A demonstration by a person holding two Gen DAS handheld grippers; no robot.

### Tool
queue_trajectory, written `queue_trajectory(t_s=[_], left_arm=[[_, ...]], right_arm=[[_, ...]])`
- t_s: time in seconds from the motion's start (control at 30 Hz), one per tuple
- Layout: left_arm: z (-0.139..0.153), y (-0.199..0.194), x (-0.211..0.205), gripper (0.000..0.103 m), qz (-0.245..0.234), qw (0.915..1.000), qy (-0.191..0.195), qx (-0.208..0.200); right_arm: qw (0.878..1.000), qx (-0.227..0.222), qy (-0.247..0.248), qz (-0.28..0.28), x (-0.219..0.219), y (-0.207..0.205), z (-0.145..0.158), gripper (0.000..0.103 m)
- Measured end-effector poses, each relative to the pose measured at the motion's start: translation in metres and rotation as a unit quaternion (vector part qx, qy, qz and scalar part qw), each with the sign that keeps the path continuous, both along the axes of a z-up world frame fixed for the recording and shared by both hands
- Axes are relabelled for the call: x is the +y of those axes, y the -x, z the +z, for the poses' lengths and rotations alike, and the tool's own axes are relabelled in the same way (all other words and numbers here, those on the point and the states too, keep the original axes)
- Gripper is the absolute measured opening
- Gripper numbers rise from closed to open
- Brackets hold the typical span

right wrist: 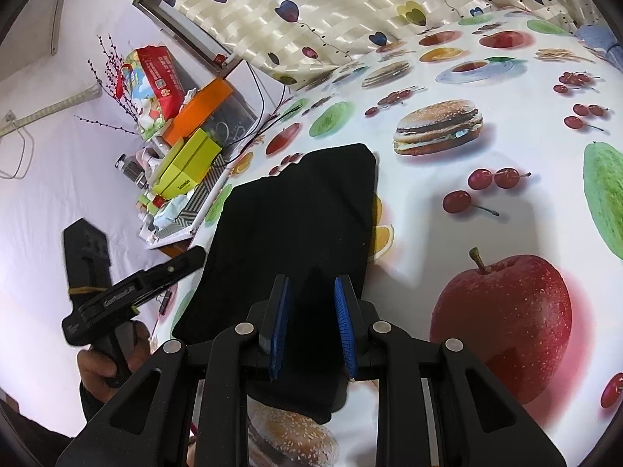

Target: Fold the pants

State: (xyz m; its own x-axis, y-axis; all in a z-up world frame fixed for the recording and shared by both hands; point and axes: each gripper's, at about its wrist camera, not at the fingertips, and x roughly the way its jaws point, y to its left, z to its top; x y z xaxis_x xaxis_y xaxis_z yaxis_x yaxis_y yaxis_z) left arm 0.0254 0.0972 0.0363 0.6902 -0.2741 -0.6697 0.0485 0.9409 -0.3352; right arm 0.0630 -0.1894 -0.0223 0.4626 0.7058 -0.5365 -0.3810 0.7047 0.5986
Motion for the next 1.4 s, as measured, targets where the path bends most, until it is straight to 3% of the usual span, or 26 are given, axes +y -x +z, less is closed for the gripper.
queue_trajectory(t_s=[0.13,0.17,0.3,0.37,0.43,0.5,0.6,0.67,0.73,0.8,0.87,1.03,1.1,1.17,1.27,1.4], left_arm=[[-0.021,-0.016,-0.007,0.045,-0.011,0.9979,-0.01,0.063],[-0.019,-0.015,-0.005,0.046,-0.006,0.9987,-0.009,0.049],[-0.021,-0.019,-0.005,0.045,-0.002,0.9982,0.005,0.06],[-0.022,-0.022,-0.007,0.027,-0.006,0.9978,0.015,0.064],[-0.021,-0.022,-0.009,0.015,-0.003,0.9977,0.01,0.066],[-0.016,-0.022,-0.006,0.011,-0.004,0.9982,0.017,0.058],[0.008,-0.017,-0.003,0.009,-0.018,0.9997,0.017,0.008],[0.023,-0.015,-0.002,0.008,-0.023,0.9994,0.0,-0.027],[0.025,-0.022,0.0,0.006,-0.023,0.9989,-0.024,-0.034],[0.007,-0.038,0.003,0.007,-0.053,0.998,-0.036,0.001],[-0.017,-0.05,0.01,0.009,-0.036,0.9972,-0.043,0.049],[-0.014,-0.031,0.018,0.015,-0.019,0.9982,-0.049,0.029],[-0.013,-0.025,0.022,0.022,-0.007,0.9984,-0.048,0.028],[-0.015,-0.021,0.021,0.039,-0.01,0.9987,-0.041,0.031],[-0.023,-0.02,0.012,0.049,-0.04,0.9976,-0.031,0.047],[-0.026,-0.02,-0.002,0.059,-0.048,0.9961,-0.067,0.032]], right_arm=[[1.0,0.001,-0.002,-0.001,0.0,0.0,0.0,0.025],[1.0,0.001,-0.002,-0.001,0.0,0.0,0.0,0.025],[1.0,0.001,-0.004,-0.006,-0.002,0.0,-0.001,0.025],[1.0,0.002,-0.006,-0.006,-0.002,-0.001,-0.002,0.025],[1.0,0.003,-0.006,-0.006,-0.003,-0.001,-0.003,0.025],[1.0,0.002,-0.006,-0.006,-0.003,-0.001,-0.002,0.025],[1.0,0.001,-0.008,-0.006,-0.004,0.0,-0.002,0.025],[1.0,0.001,-0.009,-0.006,-0.005,0.0,-0.002,0.025],[1.0,0.001,-0.01,-0.005,-0.005,-0.001,-0.002,0.025],[1.0,0.002,-0.01,-0.004,-0.005,0.0,-0.003,0.025],[1.0,0.005,-0.01,-0.002,-0.004,0.0,-0.004,0.025],[1.0,0.001,-0.008,0.001,-0.003,0.001,-0.002,0.025],[1.0,0.0,-0.008,0.003,-0.002,0.0,-0.002,0.025],[1.0,0.0,-0.007,0.003,-0.001,0.0,-0.003,0.025],[1.0,0.002,-0.01,0.002,-0.001,-0.001,-0.004,0.025],[1.0,0.003,-0.01,0.0,-0.001,0.0,-0.005,0.025]])
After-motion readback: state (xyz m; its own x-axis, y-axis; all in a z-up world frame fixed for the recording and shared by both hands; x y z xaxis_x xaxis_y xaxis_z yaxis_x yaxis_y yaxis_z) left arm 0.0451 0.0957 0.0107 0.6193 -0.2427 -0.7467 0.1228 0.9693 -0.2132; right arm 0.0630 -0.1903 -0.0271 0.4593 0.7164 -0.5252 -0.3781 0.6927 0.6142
